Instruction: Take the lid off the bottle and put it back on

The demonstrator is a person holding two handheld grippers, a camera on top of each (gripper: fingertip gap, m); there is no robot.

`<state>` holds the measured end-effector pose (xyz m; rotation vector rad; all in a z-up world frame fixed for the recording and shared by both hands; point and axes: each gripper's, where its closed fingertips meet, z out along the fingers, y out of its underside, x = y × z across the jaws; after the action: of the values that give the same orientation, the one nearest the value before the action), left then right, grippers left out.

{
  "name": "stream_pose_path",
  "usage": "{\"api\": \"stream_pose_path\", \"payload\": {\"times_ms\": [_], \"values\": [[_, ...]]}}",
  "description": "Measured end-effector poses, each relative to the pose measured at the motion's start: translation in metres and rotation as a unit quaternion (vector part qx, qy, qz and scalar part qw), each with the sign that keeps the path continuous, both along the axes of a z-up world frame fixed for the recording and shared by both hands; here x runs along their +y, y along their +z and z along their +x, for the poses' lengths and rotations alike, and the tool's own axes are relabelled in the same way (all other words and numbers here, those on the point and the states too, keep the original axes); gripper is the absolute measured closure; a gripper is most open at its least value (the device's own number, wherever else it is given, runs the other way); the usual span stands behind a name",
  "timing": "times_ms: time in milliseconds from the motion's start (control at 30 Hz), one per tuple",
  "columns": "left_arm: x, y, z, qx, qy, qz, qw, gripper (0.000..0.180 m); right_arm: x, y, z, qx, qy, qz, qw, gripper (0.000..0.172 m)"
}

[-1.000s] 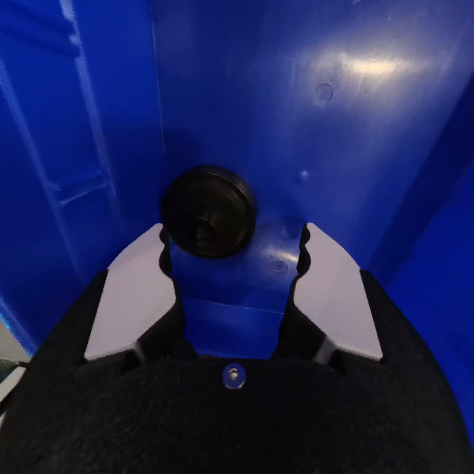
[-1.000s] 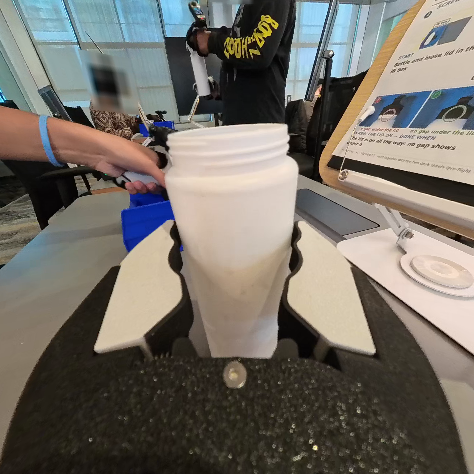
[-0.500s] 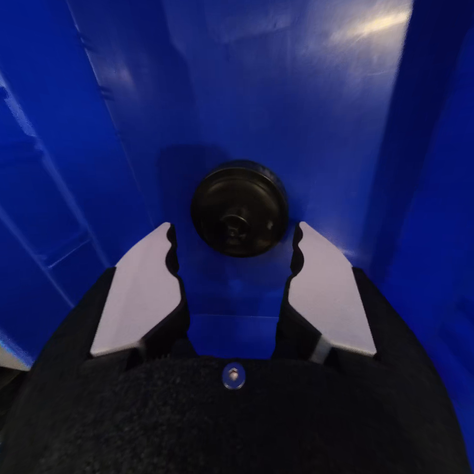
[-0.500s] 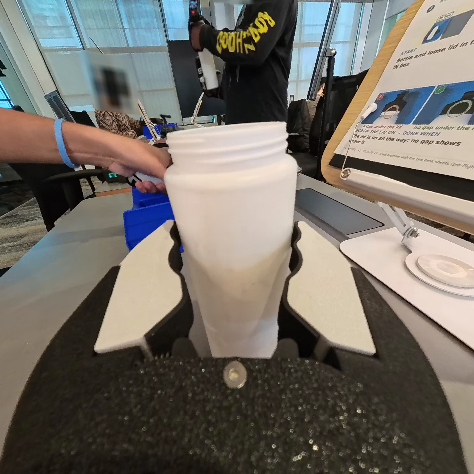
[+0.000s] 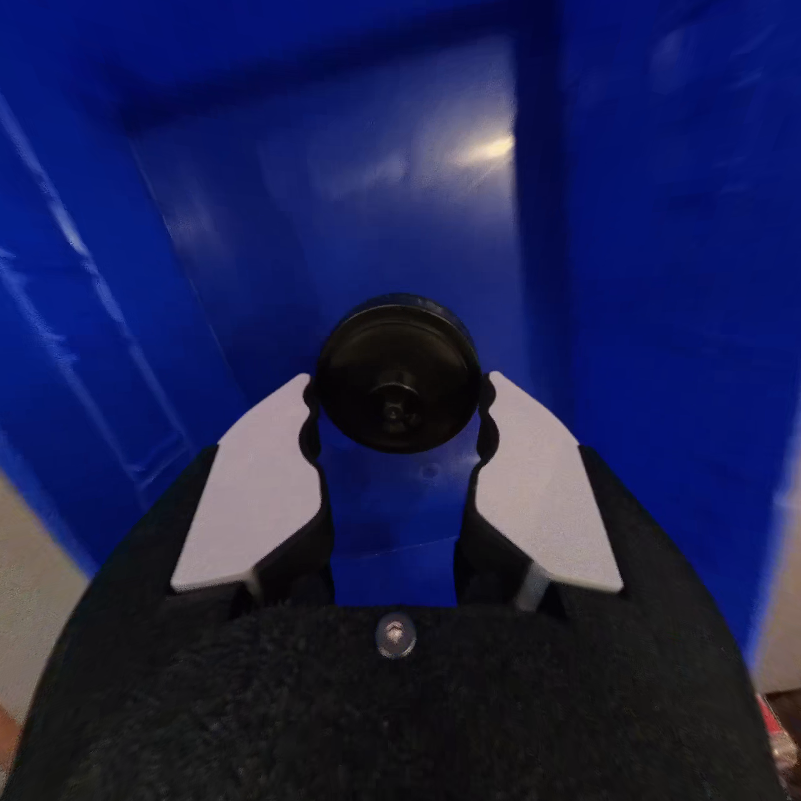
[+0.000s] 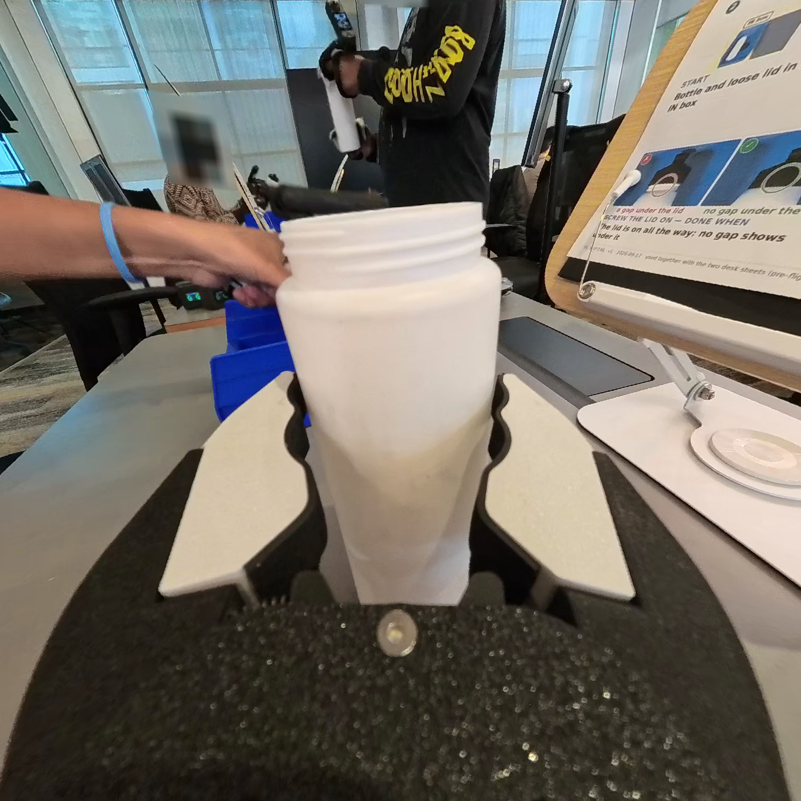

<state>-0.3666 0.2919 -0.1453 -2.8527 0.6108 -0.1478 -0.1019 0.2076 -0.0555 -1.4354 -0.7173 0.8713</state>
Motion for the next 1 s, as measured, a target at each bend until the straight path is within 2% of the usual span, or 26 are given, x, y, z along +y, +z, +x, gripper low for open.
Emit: {"api": "stream_pose_path", "payload": {"times_ms": [133,267,367,500,633,1000], "values": [[-0.005,0.081,0.067,-0.093,-0.082,0.032,0.992,0.11,0.0,0.0,0.0,0.0,-0.001,0.001,1.0,0.089],[-0.029,0.159,0.144,-0.102,-0.174,0.061,0.978,0.11,0.0,0.0,0.0,-0.002,-0.005,0.003,1.0,0.089],[-0.057,0.19,0.199,-0.088,-0.229,0.06,0.968,0.11,0.001,-0.001,0.0,-0.007,-0.011,0.006,1.0,0.09],[-0.093,0.186,0.251,-0.036,-0.295,0.032,0.954,0.11,0.001,-0.001,0.0,-0.012,-0.012,0.007,1.0,0.09],[-0.107,0.168,0.278,0.007,-0.318,0.023,0.948,0.11,0.001,-0.001,-0.001,-0.013,-0.013,0.006,1.0,0.09],[-0.096,0.152,0.275,0.07,-0.308,-0.002,0.949,0.11,0.001,-0.001,-0.001,-0.017,-0.016,0.004,1.0,0.09]]}}
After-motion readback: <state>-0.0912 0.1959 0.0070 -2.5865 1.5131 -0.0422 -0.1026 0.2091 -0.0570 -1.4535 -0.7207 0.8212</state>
